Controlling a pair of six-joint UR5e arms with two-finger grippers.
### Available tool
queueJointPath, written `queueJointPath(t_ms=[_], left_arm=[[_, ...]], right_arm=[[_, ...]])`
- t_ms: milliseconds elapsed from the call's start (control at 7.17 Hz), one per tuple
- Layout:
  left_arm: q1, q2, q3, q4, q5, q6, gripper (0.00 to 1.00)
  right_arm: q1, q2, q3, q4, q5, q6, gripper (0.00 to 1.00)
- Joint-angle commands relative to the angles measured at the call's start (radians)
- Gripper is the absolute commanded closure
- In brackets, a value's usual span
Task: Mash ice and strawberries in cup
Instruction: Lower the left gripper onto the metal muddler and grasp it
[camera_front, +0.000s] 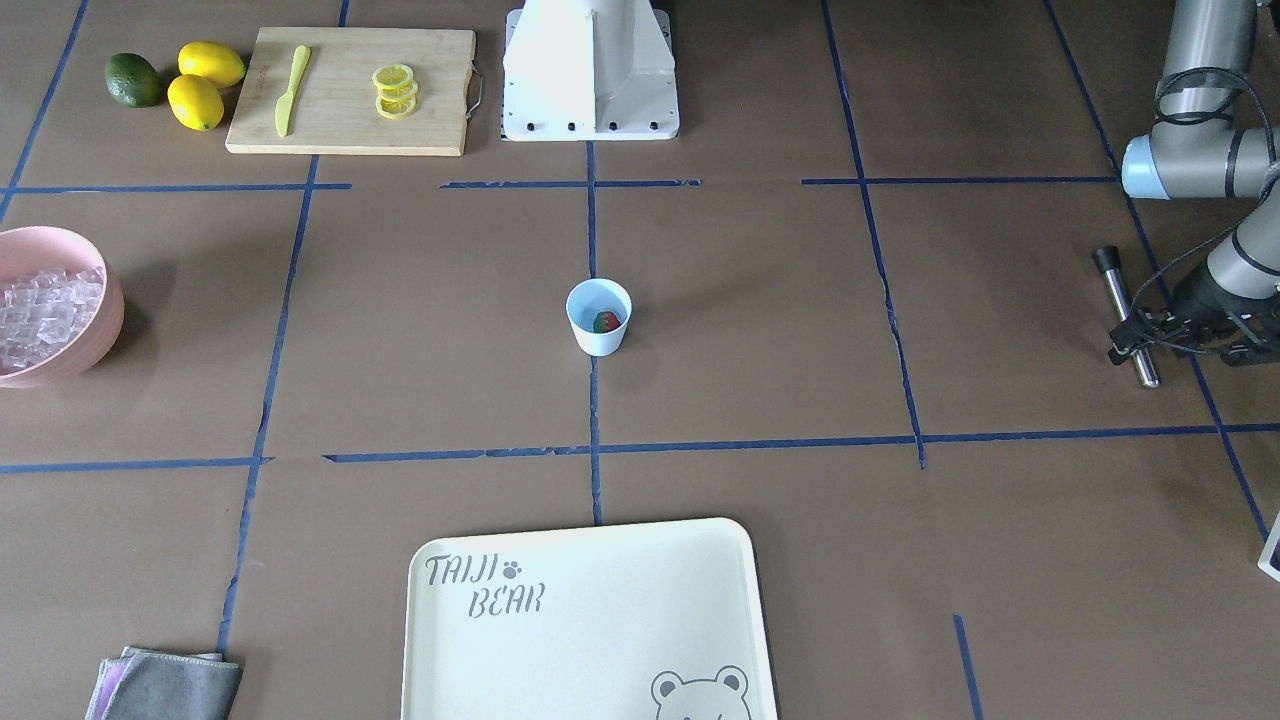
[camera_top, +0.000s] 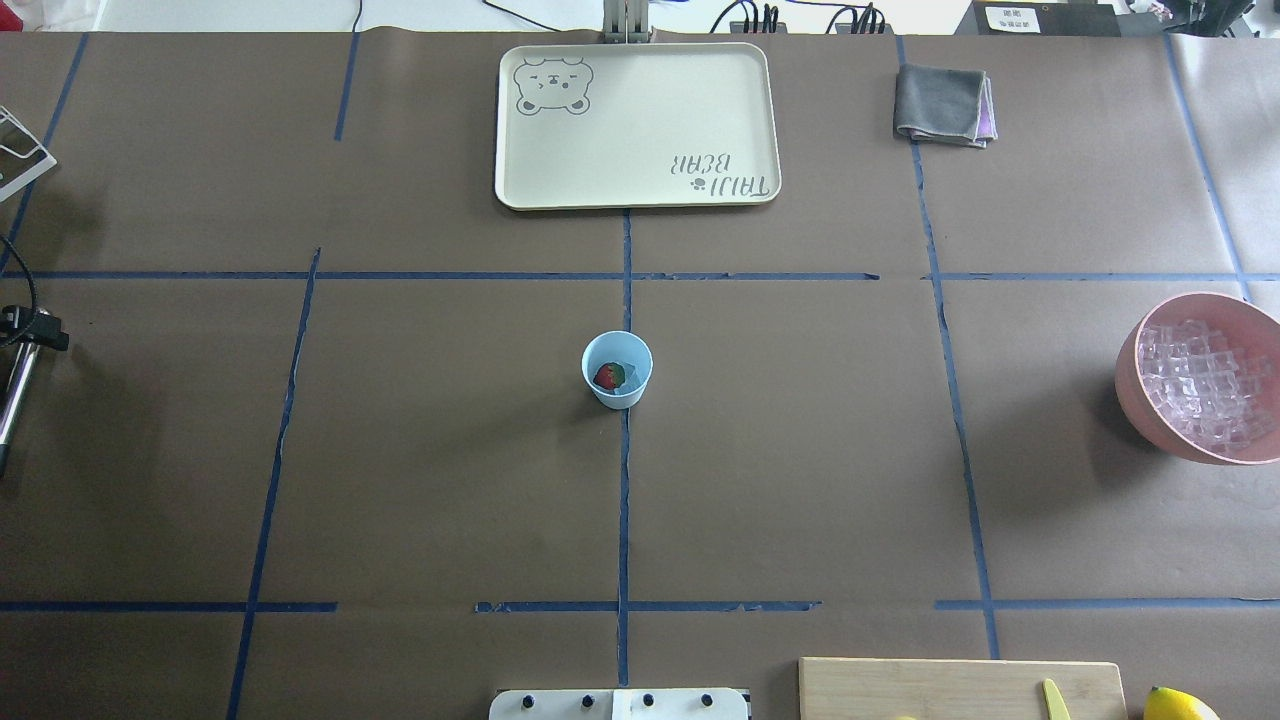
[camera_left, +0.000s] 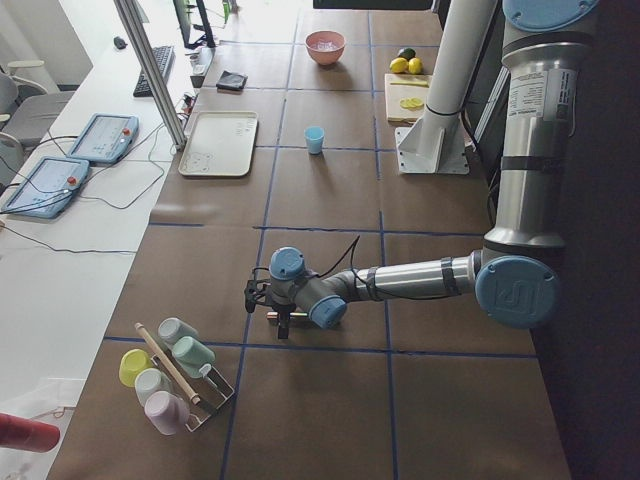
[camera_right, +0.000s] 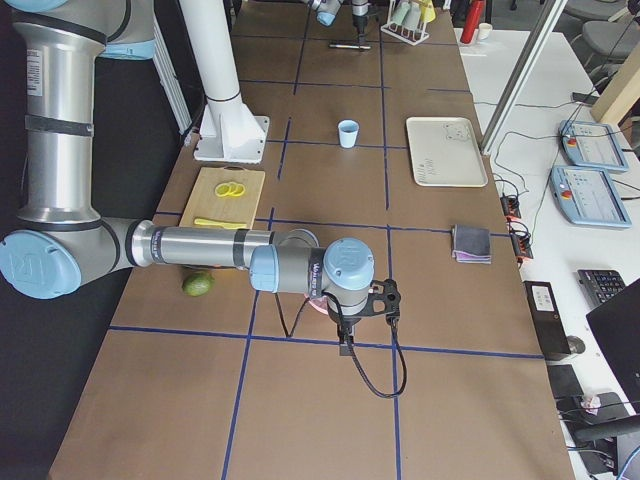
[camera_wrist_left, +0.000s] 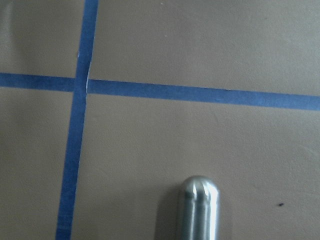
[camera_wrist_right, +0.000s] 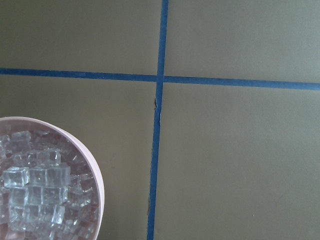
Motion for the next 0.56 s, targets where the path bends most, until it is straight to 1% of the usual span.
queueJointPath(t_ms=[0, 279, 418], left_arm=[[0.001, -0.001, -0.001, -0.006, -0.002, 0.002, 0.04], [0.001, -0.001, -0.003, -0.006, -0.002, 0.008, 0.30], [0.001, 0.000, -0.004, -0.006, -0.002, 0.009, 0.54]], right_arm=[[0.000, 0.001, 0.001, 0.000, 0.000, -0.002, 0.01], [0.000, 0.001, 0.000, -0.002, 0.000, 0.000, 0.01], [0.000, 0.001, 0.001, -0.003, 0.000, 0.000, 0.01]])
